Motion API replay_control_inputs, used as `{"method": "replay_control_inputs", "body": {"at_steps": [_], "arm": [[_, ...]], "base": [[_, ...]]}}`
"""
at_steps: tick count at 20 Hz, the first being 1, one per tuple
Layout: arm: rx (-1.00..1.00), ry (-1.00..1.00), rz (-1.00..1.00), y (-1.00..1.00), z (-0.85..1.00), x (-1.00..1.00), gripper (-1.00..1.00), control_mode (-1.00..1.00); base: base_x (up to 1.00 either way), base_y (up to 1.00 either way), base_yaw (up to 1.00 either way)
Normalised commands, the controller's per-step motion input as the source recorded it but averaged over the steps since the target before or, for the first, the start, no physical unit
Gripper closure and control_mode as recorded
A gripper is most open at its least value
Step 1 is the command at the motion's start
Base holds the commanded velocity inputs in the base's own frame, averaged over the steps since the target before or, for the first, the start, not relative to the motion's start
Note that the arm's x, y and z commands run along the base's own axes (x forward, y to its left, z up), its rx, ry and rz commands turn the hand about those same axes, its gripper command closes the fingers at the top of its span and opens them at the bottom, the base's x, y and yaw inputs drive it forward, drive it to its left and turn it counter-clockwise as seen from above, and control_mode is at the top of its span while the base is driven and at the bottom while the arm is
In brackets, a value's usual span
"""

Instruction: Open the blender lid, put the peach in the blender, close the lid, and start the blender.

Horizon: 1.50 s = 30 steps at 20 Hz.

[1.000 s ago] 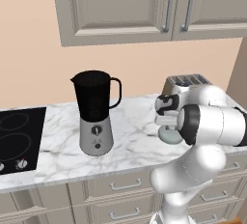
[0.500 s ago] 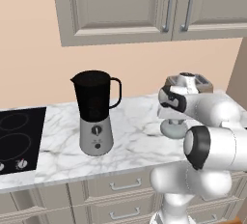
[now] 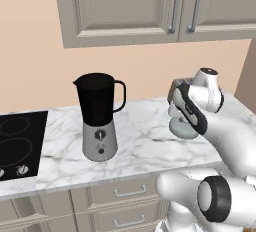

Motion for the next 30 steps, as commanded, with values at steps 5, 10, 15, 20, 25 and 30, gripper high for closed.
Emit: {"method": "replay_control_inputs", "body": {"at_steps": [5, 10, 15, 20, 25, 30], "arm": [[-0.02, -0.19, 0.06, 0.54, 1.00, -0.44, 1.00, -1.00], [-0.06, -0.07, 0.04, 0.83, 0.98, -0.28, 1.00, -1.00], [-0.08, -0.03, 0.02, 0.80, 0.99, -0.29, 1.00, -1.00], [-0.11, -0.02, 0.00, 0.63, 1.00, -0.34, 1.00, -1.00], [-0.10, 0.00, 0.00, 0.60, 1.00, -0.38, 1.00, -1.00], [-0.08, 0.00, 0.00, 0.60, 1.00, -0.22, 1.00, -1.00]], "base": [[0.00, 0.00, 0.00], [0.00, 0.00, 0.00], [0.00, 0.00, 0.00], [0.00, 0.00, 0.00], [0.00, 0.00, 0.00], [0.00, 0.00, 0.00]]}}
